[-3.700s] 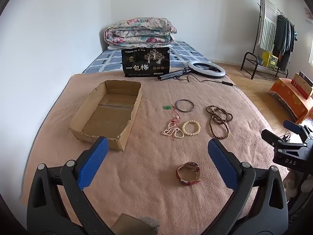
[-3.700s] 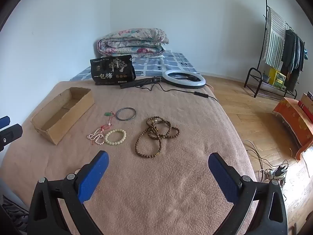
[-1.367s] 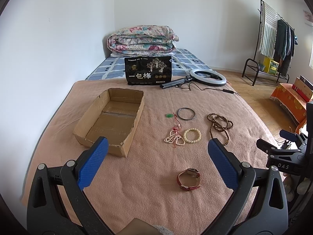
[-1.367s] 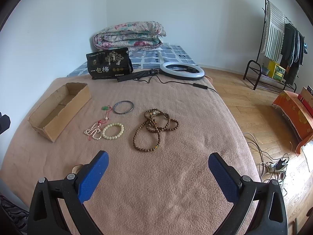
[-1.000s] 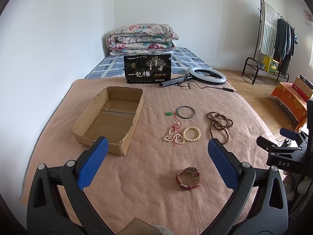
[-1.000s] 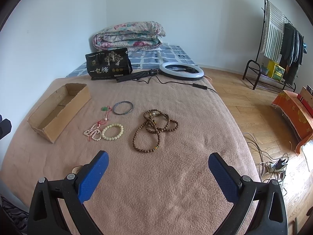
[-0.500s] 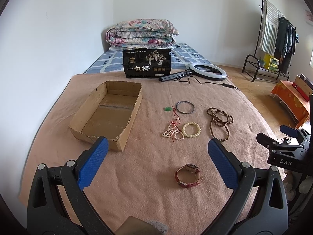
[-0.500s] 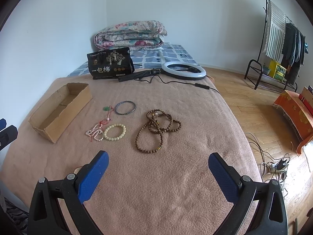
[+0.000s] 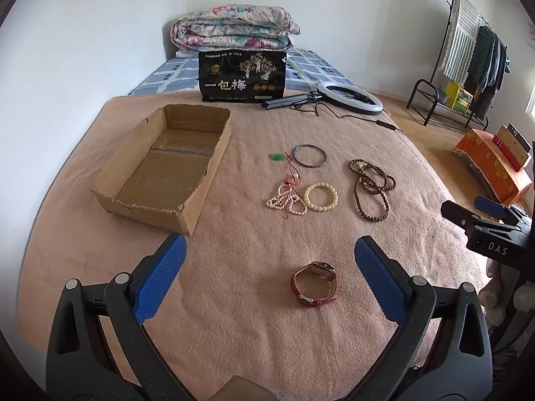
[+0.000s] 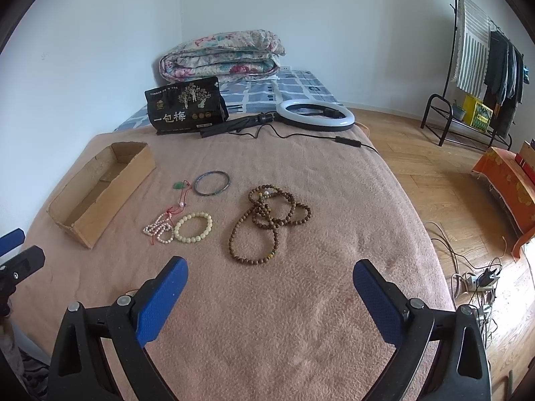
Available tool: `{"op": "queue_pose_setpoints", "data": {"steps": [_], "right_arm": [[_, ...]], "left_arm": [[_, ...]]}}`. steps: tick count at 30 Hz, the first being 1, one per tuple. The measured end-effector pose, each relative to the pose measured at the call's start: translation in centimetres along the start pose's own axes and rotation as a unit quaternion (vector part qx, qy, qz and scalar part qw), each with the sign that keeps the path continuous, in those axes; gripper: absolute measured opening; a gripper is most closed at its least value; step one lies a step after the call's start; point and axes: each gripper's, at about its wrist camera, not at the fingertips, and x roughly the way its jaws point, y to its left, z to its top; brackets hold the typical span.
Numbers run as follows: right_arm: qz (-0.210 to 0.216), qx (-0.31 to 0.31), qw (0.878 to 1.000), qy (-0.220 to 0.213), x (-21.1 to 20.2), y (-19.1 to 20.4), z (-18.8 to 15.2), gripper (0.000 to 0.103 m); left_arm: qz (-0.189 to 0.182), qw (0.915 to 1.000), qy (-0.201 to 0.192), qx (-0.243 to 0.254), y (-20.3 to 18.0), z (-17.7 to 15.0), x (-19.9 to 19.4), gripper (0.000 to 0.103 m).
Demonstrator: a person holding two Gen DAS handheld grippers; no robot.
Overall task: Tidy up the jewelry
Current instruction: 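Move left gripper to red-strap watch while right gripper moves to brown bead necklace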
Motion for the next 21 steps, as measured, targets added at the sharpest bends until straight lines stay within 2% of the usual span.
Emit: {"op": "queue_pose_setpoints", "data": {"steps": [2,4,12,18,21], "right_arm": [[0.000,0.001,1.000,0.006,0.6,-0.5,0.2,0.098],[-0.005,-0.002,1.000,0.012,1.2,-0.8,0.4,0.097],[0.005,-0.016,0.999,0.049,3.9,-1.4,1.4,0.093],[0.037,0.019,0.996,0.084,6.0,-2.4,2.2,0.092],[0.045,0.013,0.994,0.097,7.0,-2.5,2.4,0.090]], "left_arm": [[-0.010,0.9998,0.016,-0.004,0.2,-0.3,0.8,0.096],[-0.015,0.9993,0.033,-0.008,0.4,-0.6,1.6,0.087],[-0.052,0.9938,0.098,-0.015,0.4,-1.8,4.5,0.063],[-0.076,0.9881,0.134,-0.005,-0.5,-2.7,6.3,0.053],[-0.079,0.9854,0.151,0.003,-0.8,-3.1,7.4,0.048]]}}
